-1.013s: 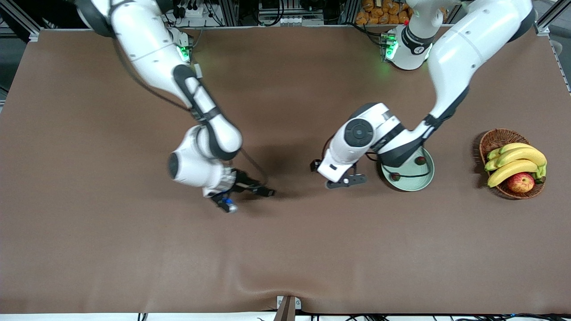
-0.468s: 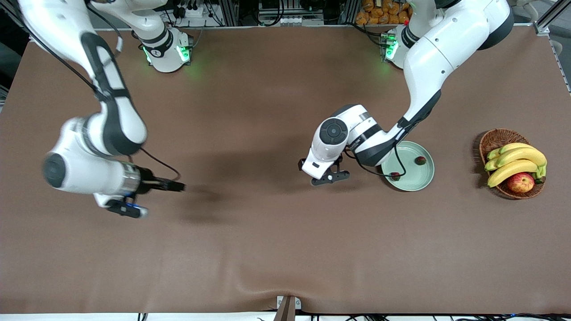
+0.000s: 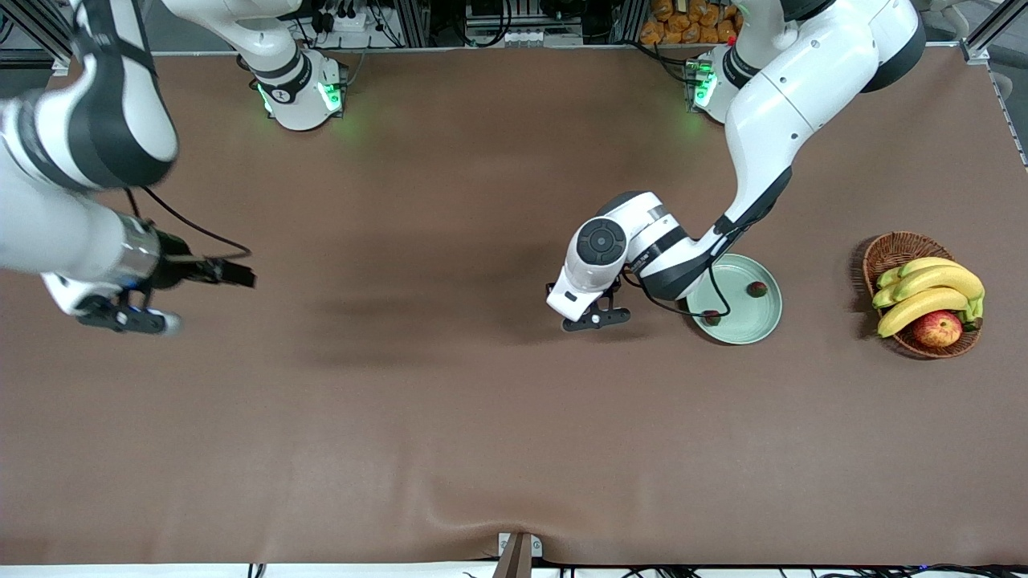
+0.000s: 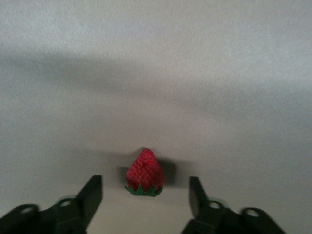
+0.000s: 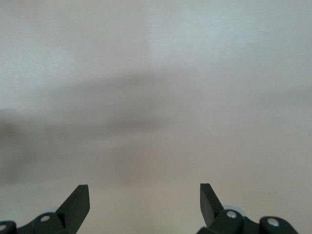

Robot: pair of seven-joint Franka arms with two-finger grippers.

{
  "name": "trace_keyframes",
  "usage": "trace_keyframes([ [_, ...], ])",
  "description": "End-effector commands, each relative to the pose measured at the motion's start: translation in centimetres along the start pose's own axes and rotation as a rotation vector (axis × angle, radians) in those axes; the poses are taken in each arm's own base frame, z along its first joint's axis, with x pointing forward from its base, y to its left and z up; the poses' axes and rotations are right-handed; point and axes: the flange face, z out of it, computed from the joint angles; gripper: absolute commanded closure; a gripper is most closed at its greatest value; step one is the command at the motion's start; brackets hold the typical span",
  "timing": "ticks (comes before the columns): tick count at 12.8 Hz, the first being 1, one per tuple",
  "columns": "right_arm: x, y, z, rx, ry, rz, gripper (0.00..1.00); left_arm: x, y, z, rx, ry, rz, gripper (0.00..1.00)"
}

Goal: Collect all strawberries into plate
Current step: 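Grasp the third strawberry with the left gripper while the right gripper withdraws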

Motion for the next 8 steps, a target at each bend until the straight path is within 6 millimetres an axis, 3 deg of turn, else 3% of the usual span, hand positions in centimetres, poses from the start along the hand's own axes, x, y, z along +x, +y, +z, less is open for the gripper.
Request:
trace_keyframes([
  [1, -1.7, 3.8, -3.9, -0.031, 0.005, -0.035, 0.0, 0.3, -0.4, 0.5, 0.017, 0.004, 0.033, 0.36],
  [3, -2.6, 8.4, -6.1, -0.018, 0.011, -0.052, 0.0, 0.7, -0.7, 0.5, 0.015, 0.011, 0.041, 0.39],
  [6, -3.4, 13.0, -7.4, -0.029, 0.018, -0.025, 0.0, 1.0, -0.5, 0.7, 0.007, 0.007, 0.038, 0.43],
  [8, -3.5, 15.6, -7.5, -0.025, 0.02, -0.032, 0.0, 0.9, -0.5, 0.7, 0.007, 0.007, 0.039, 0.55],
])
